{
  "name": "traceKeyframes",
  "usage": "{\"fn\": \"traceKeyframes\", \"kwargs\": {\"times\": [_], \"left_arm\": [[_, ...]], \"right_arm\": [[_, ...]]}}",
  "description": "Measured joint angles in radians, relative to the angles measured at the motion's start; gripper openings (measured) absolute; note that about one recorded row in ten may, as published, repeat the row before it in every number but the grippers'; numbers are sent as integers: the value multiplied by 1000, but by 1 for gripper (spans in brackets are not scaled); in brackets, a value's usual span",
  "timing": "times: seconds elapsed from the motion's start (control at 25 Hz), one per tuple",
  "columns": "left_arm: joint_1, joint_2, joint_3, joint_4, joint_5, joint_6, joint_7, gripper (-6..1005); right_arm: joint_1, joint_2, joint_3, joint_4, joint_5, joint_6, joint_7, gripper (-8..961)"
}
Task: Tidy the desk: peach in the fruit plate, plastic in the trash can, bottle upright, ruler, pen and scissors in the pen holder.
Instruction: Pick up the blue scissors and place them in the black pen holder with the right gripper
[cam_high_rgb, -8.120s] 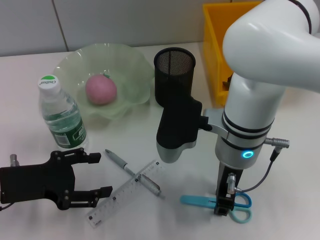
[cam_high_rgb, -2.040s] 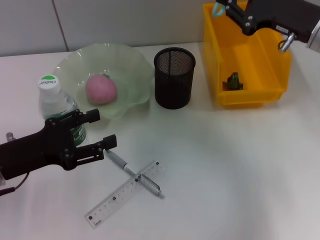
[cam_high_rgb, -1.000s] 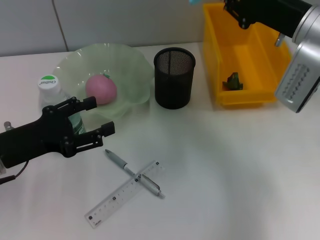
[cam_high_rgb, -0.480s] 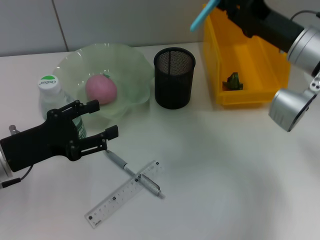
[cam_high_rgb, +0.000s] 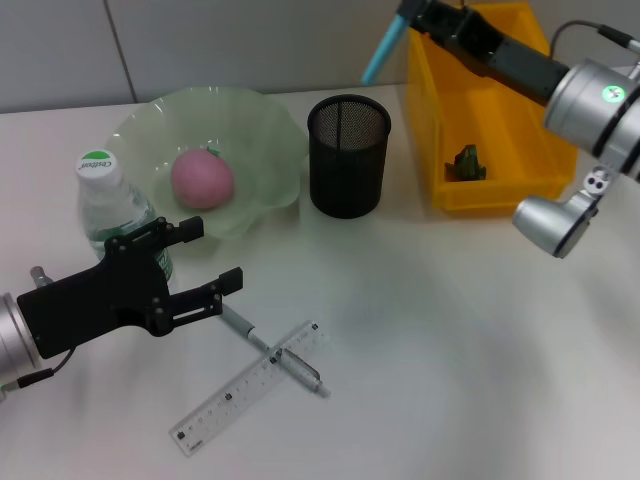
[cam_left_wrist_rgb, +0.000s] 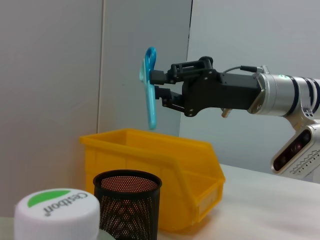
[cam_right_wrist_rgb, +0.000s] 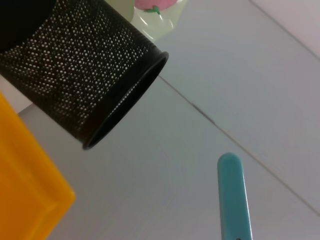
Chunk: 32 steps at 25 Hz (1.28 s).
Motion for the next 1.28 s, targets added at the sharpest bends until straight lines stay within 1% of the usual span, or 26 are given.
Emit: {"fn": "traceKeyframes", "kwargs": {"times": [0.08, 0.28, 0.68, 1.28], "left_arm": [[-1, 0, 0, 0, 0, -3, 2, 800], [-2, 0, 1, 1, 0, -3, 9, 799], [-2, 0, 1, 0, 0, -8, 42, 797], [6, 0, -1, 0, 0, -20, 56, 793]], "right_arm": [[29, 3, -2, 30, 0, 1, -44, 237], [64, 4, -3, 75, -3, 15, -117, 237], [82, 5, -15, 120, 0, 83, -242, 237], [97, 5, -40, 149, 1, 94, -324, 236]]}}
